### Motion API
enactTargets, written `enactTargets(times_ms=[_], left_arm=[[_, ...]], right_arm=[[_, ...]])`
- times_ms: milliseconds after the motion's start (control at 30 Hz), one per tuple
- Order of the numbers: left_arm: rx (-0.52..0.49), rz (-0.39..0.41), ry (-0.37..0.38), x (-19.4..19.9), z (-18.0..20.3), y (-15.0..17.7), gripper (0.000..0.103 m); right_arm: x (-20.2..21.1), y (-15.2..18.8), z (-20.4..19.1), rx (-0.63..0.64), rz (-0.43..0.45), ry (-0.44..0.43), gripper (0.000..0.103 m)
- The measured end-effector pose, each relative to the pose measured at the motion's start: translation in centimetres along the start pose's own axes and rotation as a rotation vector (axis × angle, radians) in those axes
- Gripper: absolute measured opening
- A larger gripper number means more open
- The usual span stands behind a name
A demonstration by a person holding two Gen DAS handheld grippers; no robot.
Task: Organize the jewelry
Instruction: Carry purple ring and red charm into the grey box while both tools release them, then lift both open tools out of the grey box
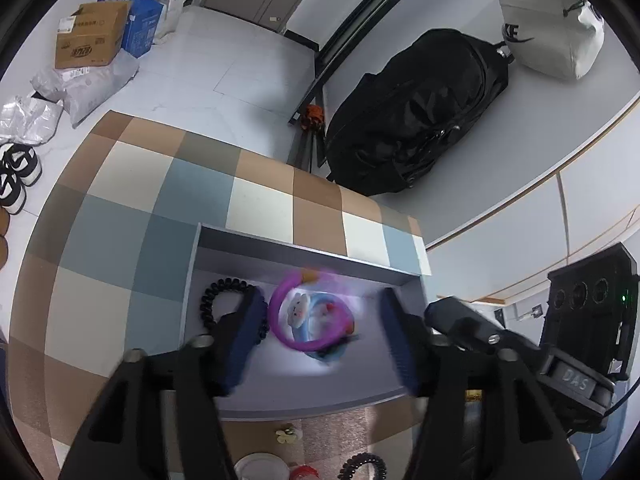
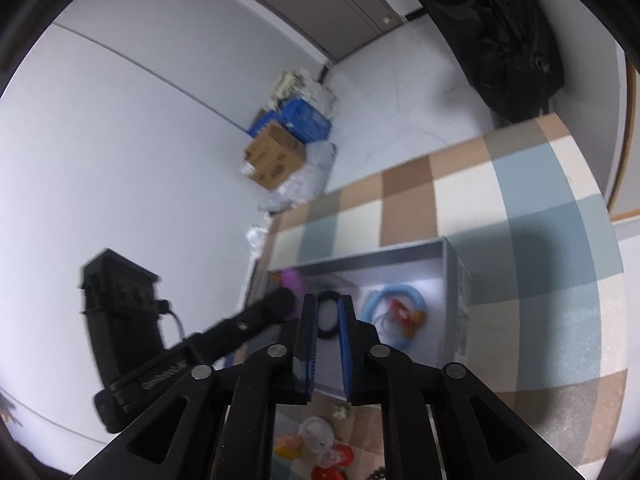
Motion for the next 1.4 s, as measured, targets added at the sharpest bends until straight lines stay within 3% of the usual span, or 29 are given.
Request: enactTargets(times_ms=[33,100,167,267,433,567,767,833,1000,1400], left_arm=[[0.000,0.014,0.008,0.2,0.0,-0.1,0.069],[-0.005,0.035,0.003,0.7,0.1,-0.2,0.074],[-0.005,0.037,-0.002,0.9,0.1,-0.2,0.074],[-0.001,0.043,-0.029,1.1,-0.1,-0.3,0.074],[-0.058,0.091,-0.071,2.4,0.0,0.0,0.074],[-0.104,0.151,-0.101,3.8,0.3,0.5,0.074],[-0.154,0.187,-0.181,4.5,0.6,2.0,0.076],[-0.170,0.193,-0.203,4.7,0.8,2.4,0.085],[-0.258,0.259,-0.267,6.1,1.9,3.7,0.095],[-0.269,0.280,-0.346,7.9,1.3,6.1,0.095]], right_arm=[[0.4,-0.1,-0.2,0.012,0.018,0.005,0.025],[1.2,-0.3,-0.3,0.020,0.060,0.013,0.060],[2.0,-0.4,-0.3,0.022,0.101,0.016,0.076],[2.5,-0.5,0.0,0.019,0.122,0.050,0.088],[2.8,-0.4,-0.1,0.027,0.120,0.064,0.092],[3.4,0.1,-1.2,0.095,0.136,0.098,0.102],[3.9,1.1,-2.3,0.163,0.155,0.104,0.103],[4.2,1.6,-2.7,0.189,0.173,0.113,0.103],[5.1,2.7,-3.4,0.242,0.218,0.141,0.103],[5.8,7.0,-6.1,0.498,0.248,0.285,0.103]])
Point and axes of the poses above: each gripper's, at about its wrist camera, not at the fingertips, and x roughly against the way its jaws point, z to its right, y to its underside, the point moved 2 cm from there along -x, roughly the way its jaws point, and after that the axes turned 6 degrees about z, right-handed, at the moved point
